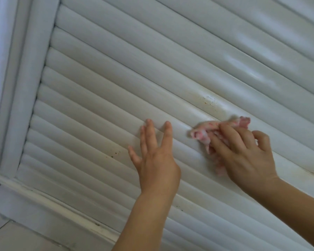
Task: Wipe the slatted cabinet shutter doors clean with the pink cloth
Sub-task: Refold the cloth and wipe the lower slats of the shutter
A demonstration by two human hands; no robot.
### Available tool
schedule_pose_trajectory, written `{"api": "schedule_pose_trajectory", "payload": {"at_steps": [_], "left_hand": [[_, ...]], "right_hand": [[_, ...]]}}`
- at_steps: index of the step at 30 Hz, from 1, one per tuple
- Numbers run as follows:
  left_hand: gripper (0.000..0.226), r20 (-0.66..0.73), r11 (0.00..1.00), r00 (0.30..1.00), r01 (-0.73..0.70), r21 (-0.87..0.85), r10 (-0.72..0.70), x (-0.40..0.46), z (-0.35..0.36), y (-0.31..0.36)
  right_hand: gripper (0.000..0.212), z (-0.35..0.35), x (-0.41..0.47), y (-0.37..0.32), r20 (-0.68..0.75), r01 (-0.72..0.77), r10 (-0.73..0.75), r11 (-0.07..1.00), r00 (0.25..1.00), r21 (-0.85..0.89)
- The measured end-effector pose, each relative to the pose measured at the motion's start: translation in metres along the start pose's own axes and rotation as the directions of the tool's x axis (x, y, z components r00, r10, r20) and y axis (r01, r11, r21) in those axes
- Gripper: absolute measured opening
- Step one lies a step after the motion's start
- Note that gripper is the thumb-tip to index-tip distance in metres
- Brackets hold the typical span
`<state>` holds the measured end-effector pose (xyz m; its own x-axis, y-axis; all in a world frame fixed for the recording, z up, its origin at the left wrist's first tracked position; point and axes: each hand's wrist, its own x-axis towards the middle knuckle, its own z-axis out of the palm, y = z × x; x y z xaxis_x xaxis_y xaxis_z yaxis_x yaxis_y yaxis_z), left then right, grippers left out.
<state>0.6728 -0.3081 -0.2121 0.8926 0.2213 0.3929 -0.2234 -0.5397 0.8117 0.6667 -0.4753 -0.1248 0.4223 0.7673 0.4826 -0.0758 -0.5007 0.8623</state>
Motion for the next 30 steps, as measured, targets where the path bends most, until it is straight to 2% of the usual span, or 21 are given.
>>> {"api": "schedule_pose_trajectory", "payload": {"at_steps": [2, 4, 7, 11, 12, 14, 15, 16, 19, 22, 24, 27, 28, 30], "left_hand": [[0.099, -0.003, 1.000, 1.000, -0.006, -0.003, 0.006, 0.000, 0.000, 0.000], [0.096, -0.018, 1.000, 1.000, -0.007, -0.007, 0.007, 0.000, 0.001, 0.000], [0.088, -0.035, 1.000, 0.999, 0.008, -0.022, -0.008, 0.000, 0.003, 0.002], [0.089, -0.049, 1.000, 0.999, 0.015, -0.025, -0.016, 0.000, 0.003, 0.001], [0.091, -0.045, 1.000, 0.999, 0.012, -0.023, -0.013, 0.000, 0.002, 0.001], [0.095, -0.034, 1.000, 0.999, 0.004, -0.015, -0.004, 0.000, 0.001, -0.001], [0.095, -0.028, 1.000, 1.000, 0.002, -0.011, -0.003, 0.000, 0.001, -0.001], [0.096, -0.023, 1.000, 1.000, 0.001, -0.006, -0.001, 0.000, 0.000, -0.002], [0.093, -0.022, 1.000, 1.000, -0.004, 0.013, 0.005, 0.001, -0.001, -0.002], [0.093, -0.024, 1.000, 1.000, 0.004, 0.005, -0.004, 0.000, 0.000, -0.001], [0.092, -0.029, 1.000, 1.000, 0.010, -0.003, -0.010, 0.000, 0.001, 0.001], [0.089, -0.046, 1.000, 0.999, 0.016, -0.008, -0.016, 0.000, 0.001, 0.002], [0.089, -0.047, 1.000, 0.999, 0.018, -0.005, -0.019, 0.000, 0.001, 0.002], [0.089, -0.044, 1.000, 0.999, 0.019, 0.004, -0.019, 0.000, 0.001, 0.001]], "right_hand": [[0.046, 0.000, 0.027, -0.014, -0.017, -0.054, 0.054, 0.998, 0.998, -0.025], [0.060, 0.001, 0.060, -0.030, -0.043, -0.100, 0.099, 0.995, 0.994, -0.018], [0.042, 0.000, 0.098, -0.050, -0.128, -0.148, 0.143, 0.989, 0.981, -0.026], [0.040, 0.003, 0.088, -0.039, -0.164, -0.105, 0.097, 0.994, 0.982, -0.043], [0.048, 0.003, 0.075, -0.030, -0.146, -0.089, 0.080, 0.995, 0.986, -0.055], [0.086, 0.002, 0.042, -0.011, -0.031, -0.089, 0.086, 0.992, 0.996, -0.092], [0.097, 0.001, 0.025, -0.002, 0.024, -0.099, 0.102, 0.990, 0.995, -0.100], [0.099, -0.001, 0.011, 0.004, 0.057, -0.115, 0.121, 0.988, 0.991, -0.099], [0.084, -0.003, -0.007, 0.007, 0.102, -0.186, 0.191, 0.981, 0.976, -0.056], [0.068, -0.004, 0.017, -0.007, 0.062, -0.201, 0.204, 0.978, 0.977, -0.049], [0.068, -0.003, 0.049, -0.022, -0.004, -0.180, 0.180, 0.984, 0.984, -0.009], [0.046, 0.001, 0.086, -0.037, -0.145, -0.151, 0.151, 0.989, 0.978, 0.013], [0.044, 0.003, 0.089, -0.036, -0.161, -0.131, 0.131, 0.991, 0.978, 0.015], [0.069, 0.005, 0.078, -0.026, -0.128, -0.085, 0.085, 0.996, 0.988, 0.001]]}}
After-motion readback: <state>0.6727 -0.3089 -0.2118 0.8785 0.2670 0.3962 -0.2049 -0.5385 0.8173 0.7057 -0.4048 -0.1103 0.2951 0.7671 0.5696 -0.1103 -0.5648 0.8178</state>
